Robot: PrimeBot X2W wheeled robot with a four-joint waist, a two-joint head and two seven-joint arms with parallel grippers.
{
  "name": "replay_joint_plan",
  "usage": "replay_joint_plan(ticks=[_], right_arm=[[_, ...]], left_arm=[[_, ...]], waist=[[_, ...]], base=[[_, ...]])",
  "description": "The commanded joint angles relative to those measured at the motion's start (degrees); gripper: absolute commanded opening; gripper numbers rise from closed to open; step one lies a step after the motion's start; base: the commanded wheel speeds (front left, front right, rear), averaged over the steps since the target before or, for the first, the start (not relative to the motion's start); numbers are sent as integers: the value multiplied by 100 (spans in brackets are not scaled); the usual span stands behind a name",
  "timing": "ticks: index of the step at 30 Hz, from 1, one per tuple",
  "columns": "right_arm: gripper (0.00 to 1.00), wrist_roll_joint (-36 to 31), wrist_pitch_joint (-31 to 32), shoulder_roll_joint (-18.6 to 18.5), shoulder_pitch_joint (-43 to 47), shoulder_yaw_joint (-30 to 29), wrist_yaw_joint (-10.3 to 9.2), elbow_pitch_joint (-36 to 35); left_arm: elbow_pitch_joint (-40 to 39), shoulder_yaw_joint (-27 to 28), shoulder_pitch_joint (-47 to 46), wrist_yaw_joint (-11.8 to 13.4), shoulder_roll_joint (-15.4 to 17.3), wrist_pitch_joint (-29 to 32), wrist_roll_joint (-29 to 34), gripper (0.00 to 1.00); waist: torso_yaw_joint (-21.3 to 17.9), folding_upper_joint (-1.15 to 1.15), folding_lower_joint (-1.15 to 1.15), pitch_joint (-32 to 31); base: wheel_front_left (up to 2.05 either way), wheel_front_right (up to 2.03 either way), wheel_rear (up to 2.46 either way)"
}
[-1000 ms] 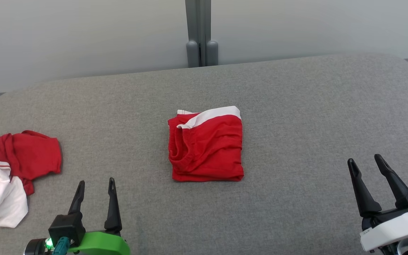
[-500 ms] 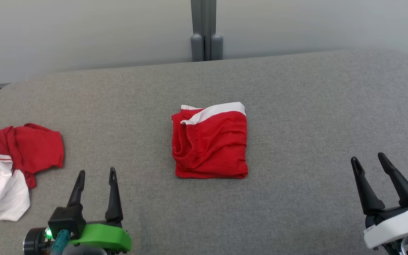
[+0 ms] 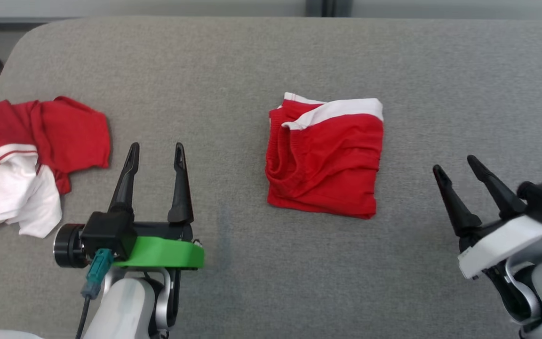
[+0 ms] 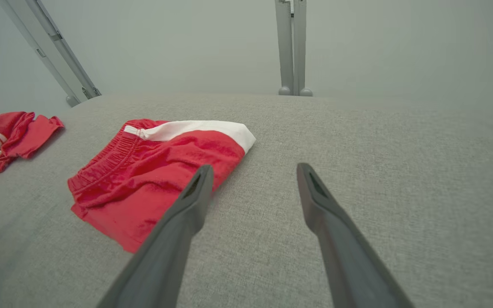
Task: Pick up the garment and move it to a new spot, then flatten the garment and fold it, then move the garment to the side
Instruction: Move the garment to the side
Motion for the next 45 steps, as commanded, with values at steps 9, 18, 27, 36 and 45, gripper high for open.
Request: replay_joint_plan(ticks=[9,18,27,36,45], right_arm=[[100,600,-72,93,-1171,1051,-1,1521],[0,1066,-99,109,-1524,1677,-1,2256],[0,1134,-707,-84,-1613,2070,-5,2133],[0,1401,-996,-424,-1949,2512,-5,2280],[0,1564,-1138,-1200,-3318,2664,-5,2899]], left_arm=[[-12,162,-204,-201,-285,-24,223,100],[-7,354,-43,-307,-390,-24,350,100],[-127,570,53,-380,-260,-24,607,100],[-279,489,-222,-487,-79,22,768,100],[-722,174,-910,-660,55,421,1053,100]], waist=[[933,0,0,736],[817,0,0,656],[-283,0,0,621],[-1621,0,0,927],[-2000,0,0,1973]], base=[[0,0,0],[0,0,0],[0,0,0],[0,0,0],[0,0,0]])
